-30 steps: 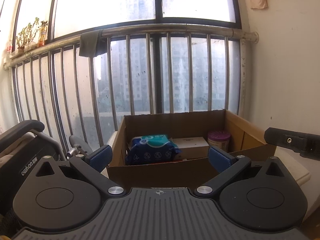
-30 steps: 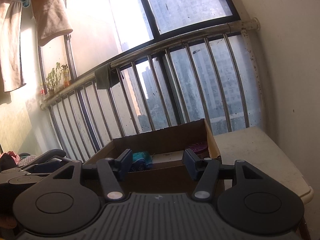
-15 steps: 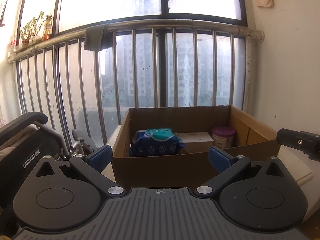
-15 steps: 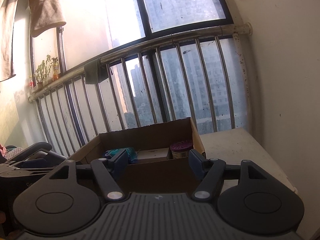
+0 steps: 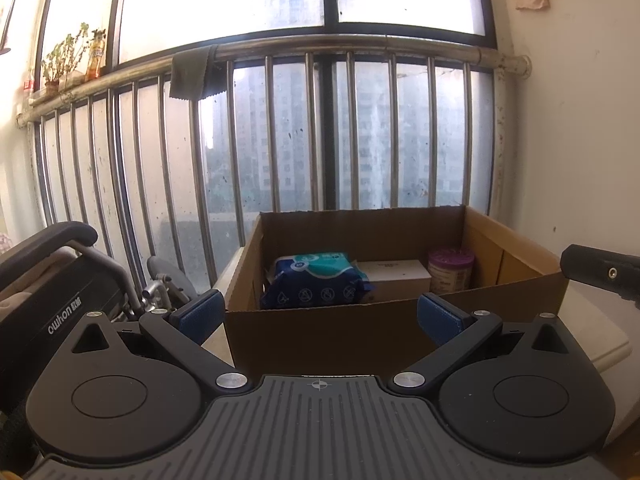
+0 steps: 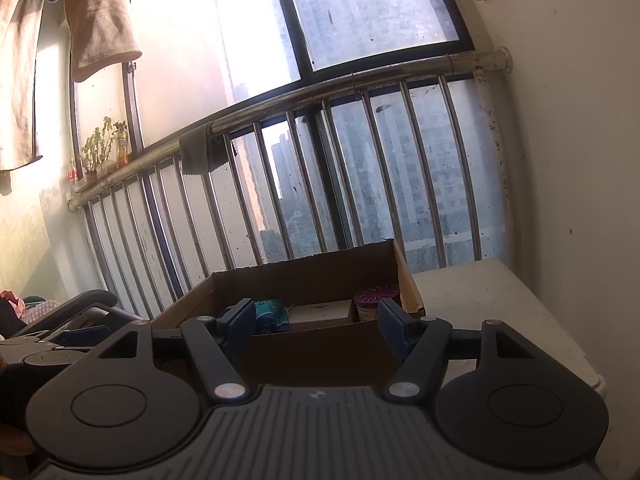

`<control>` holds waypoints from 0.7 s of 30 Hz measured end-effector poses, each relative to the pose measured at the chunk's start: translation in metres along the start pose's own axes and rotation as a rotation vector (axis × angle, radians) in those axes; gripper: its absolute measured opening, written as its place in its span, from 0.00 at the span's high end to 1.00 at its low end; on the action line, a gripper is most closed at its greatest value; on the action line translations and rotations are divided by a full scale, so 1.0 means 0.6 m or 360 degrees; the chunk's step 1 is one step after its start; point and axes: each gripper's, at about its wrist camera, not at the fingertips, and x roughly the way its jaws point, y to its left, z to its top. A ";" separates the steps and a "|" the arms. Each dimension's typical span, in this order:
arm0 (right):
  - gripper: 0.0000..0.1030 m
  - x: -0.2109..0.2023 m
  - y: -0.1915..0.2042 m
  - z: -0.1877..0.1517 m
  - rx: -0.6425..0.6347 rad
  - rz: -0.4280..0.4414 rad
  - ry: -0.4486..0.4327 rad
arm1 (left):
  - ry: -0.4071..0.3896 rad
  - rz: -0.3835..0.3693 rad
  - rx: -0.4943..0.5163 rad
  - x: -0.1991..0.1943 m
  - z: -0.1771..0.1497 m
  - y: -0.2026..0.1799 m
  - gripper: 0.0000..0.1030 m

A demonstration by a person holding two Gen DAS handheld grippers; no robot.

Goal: Organize objects

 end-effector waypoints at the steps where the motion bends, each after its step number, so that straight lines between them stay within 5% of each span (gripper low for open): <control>1: 0.32 0.001 0.000 -0.001 -0.0002 -0.0003 0.0002 | -0.0001 -0.0002 -0.0001 0.000 -0.001 0.000 0.00; 21: 0.28 0.009 -0.004 -0.008 -0.0029 -0.0049 0.0026 | -0.0013 -0.0016 0.0021 0.000 -0.002 -0.005 0.00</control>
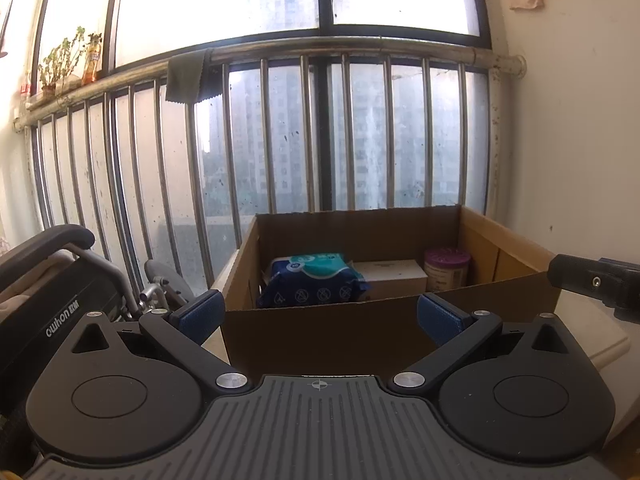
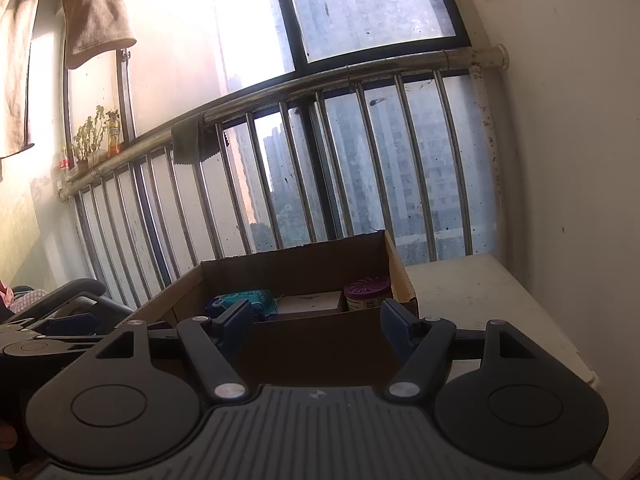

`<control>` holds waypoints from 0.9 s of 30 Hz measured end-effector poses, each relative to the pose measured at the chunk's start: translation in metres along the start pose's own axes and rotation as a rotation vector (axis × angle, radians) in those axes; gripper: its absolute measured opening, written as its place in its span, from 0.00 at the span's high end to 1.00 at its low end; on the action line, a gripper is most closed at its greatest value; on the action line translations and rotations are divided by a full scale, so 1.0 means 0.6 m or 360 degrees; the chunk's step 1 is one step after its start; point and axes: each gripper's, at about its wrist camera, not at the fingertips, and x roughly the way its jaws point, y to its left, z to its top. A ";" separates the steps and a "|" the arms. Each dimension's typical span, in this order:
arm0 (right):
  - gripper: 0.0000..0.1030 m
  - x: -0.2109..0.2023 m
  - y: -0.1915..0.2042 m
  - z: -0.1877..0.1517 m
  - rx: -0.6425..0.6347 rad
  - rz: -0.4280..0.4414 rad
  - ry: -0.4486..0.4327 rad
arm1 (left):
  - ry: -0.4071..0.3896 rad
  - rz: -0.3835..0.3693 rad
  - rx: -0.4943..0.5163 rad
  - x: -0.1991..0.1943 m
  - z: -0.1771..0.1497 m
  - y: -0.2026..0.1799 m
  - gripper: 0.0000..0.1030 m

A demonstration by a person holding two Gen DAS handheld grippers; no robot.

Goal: Organize objects

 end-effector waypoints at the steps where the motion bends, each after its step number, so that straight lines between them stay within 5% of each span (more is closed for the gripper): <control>1: 0.28 0.000 -0.001 0.000 0.0000 -0.0005 0.0000 | 0.0001 0.0000 0.0005 0.000 0.000 -0.001 0.00; 27: 0.26 0.023 0.015 -0.003 -0.0042 0.0028 0.0035 | -0.0022 0.0062 0.0060 0.007 -0.005 0.006 0.00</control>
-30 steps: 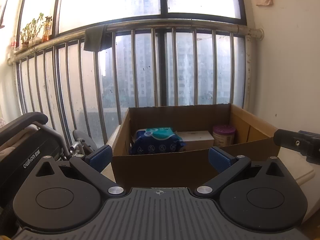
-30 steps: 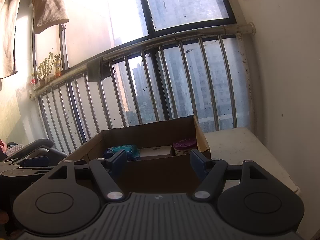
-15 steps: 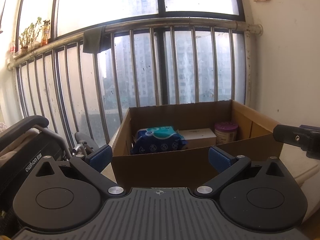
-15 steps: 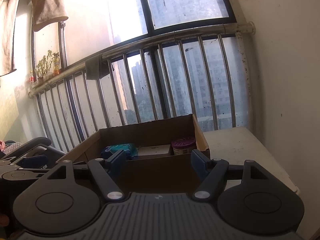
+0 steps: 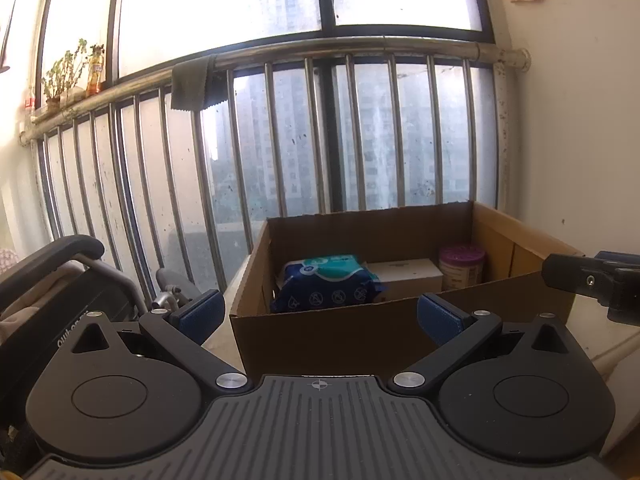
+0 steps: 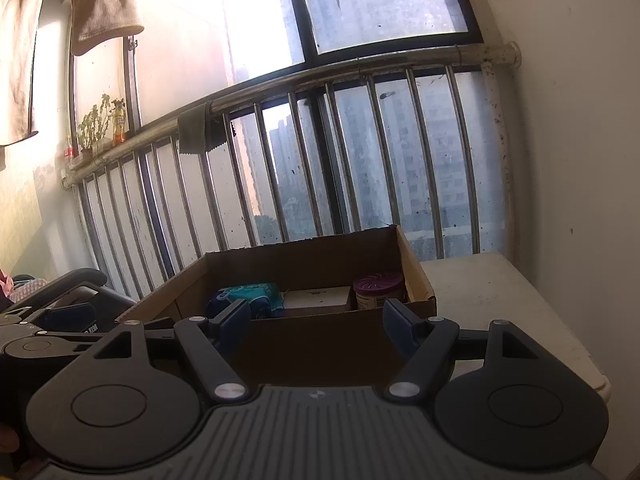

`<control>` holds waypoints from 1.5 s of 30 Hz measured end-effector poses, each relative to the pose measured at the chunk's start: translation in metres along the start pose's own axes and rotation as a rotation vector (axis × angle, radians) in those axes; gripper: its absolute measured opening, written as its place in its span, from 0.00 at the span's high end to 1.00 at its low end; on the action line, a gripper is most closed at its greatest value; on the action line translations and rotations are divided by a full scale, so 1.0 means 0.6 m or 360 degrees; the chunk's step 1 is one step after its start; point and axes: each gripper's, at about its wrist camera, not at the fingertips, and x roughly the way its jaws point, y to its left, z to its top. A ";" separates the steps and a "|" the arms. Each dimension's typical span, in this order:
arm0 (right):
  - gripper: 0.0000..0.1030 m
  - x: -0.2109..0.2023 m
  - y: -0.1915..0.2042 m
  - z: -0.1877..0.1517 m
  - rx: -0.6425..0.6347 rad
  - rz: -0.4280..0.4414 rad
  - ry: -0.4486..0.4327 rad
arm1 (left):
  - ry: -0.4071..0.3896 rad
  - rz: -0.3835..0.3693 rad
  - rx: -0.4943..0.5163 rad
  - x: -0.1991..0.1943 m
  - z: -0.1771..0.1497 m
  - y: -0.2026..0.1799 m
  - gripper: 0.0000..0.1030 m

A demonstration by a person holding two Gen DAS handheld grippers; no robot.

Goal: Organize objects

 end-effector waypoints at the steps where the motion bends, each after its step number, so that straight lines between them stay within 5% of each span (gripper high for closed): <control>1: 0.26 0.002 0.000 -0.001 -0.0003 0.0006 0.0007 | 0.0001 0.0008 0.0002 0.001 0.000 -0.001 0.00; 45: 0.21 0.009 0.005 -0.005 -0.0019 0.0047 0.0035 | 0.0015 0.0017 0.0012 0.004 -0.005 0.000 0.00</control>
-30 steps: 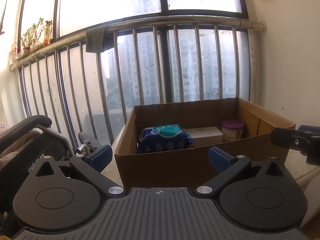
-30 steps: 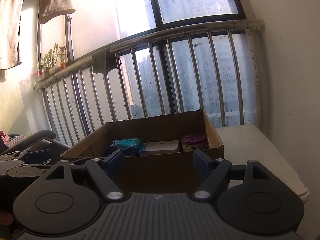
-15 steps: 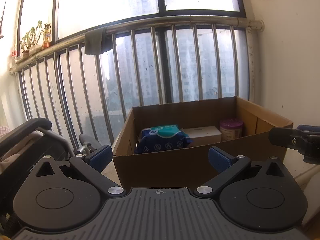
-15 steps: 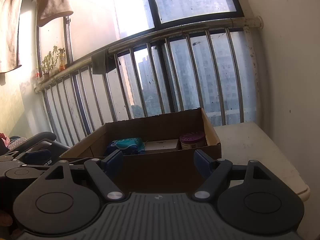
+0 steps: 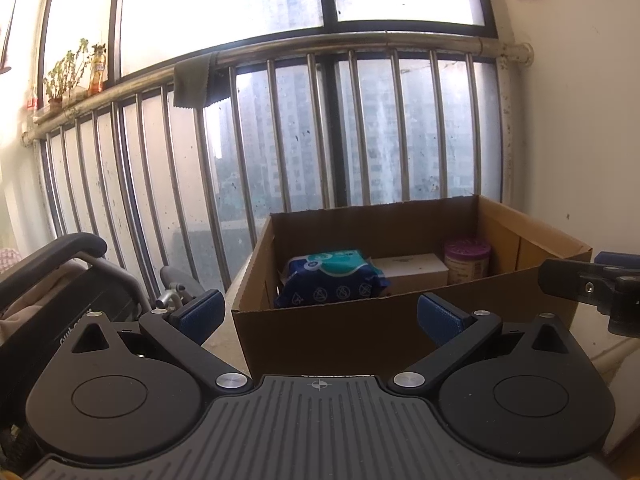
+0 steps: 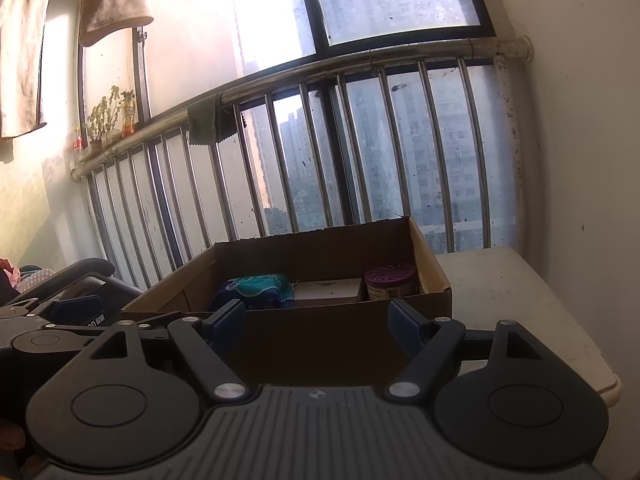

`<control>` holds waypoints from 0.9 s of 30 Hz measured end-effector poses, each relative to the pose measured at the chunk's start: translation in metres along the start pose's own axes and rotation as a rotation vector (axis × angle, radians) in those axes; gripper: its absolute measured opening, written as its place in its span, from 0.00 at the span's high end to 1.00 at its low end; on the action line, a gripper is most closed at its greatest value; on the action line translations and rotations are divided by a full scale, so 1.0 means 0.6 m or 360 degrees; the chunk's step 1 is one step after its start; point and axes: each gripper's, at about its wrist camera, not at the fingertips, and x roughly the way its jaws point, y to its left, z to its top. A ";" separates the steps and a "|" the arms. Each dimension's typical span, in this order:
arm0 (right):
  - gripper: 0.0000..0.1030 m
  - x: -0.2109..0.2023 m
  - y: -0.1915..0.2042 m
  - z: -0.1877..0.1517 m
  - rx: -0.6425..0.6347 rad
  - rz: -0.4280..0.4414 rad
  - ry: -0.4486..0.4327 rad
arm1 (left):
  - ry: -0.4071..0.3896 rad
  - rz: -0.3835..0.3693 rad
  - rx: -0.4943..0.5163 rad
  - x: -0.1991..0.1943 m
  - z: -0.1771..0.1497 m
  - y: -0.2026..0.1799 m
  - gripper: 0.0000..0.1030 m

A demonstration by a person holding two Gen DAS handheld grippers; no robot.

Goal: Organize objects

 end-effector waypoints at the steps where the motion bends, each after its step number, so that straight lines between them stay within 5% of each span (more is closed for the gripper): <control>1: 0.21 0.001 0.000 0.000 0.0000 0.0004 0.0000 | 0.0001 0.0002 0.0003 0.000 0.000 0.000 0.00; 27: 0.21 -0.013 -0.007 0.000 0.0008 -0.0027 -0.0010 | 0.0022 -0.0001 -0.0001 0.000 -0.004 -0.001 0.00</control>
